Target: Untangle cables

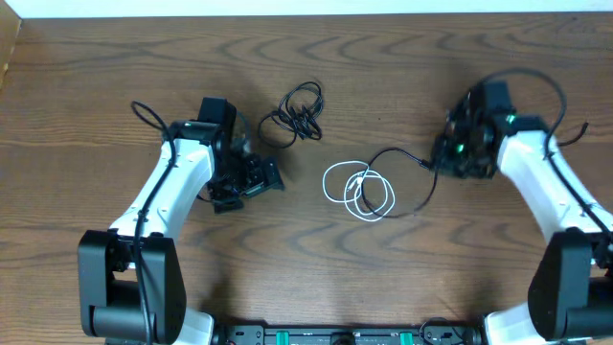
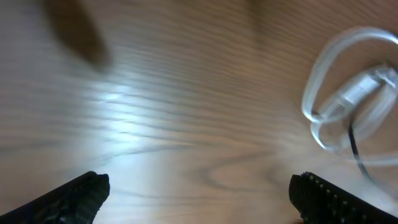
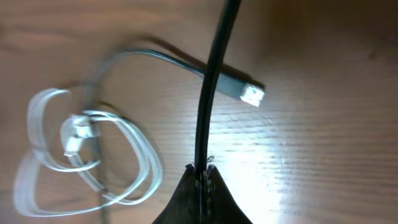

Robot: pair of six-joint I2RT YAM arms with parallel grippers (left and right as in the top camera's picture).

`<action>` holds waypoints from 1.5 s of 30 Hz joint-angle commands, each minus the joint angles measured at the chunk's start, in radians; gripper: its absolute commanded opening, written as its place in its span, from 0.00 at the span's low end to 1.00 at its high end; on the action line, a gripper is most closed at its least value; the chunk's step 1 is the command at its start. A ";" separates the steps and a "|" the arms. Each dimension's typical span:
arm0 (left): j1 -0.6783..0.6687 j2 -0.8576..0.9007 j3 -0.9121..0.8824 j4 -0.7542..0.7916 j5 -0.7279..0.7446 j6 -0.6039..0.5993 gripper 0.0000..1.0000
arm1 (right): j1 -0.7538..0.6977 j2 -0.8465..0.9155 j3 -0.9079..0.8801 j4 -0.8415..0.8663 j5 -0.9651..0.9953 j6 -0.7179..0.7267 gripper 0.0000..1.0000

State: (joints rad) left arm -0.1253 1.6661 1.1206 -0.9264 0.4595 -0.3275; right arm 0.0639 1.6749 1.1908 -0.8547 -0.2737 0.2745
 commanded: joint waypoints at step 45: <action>-0.414 -0.251 0.539 0.091 0.027 0.095 0.98 | 0.096 -0.079 0.753 -0.293 -0.208 0.466 0.02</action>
State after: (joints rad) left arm -0.4999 1.3739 1.6073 -0.8215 0.5941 -0.2920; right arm 0.1501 1.5978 1.9312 -1.1526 -0.4690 0.7193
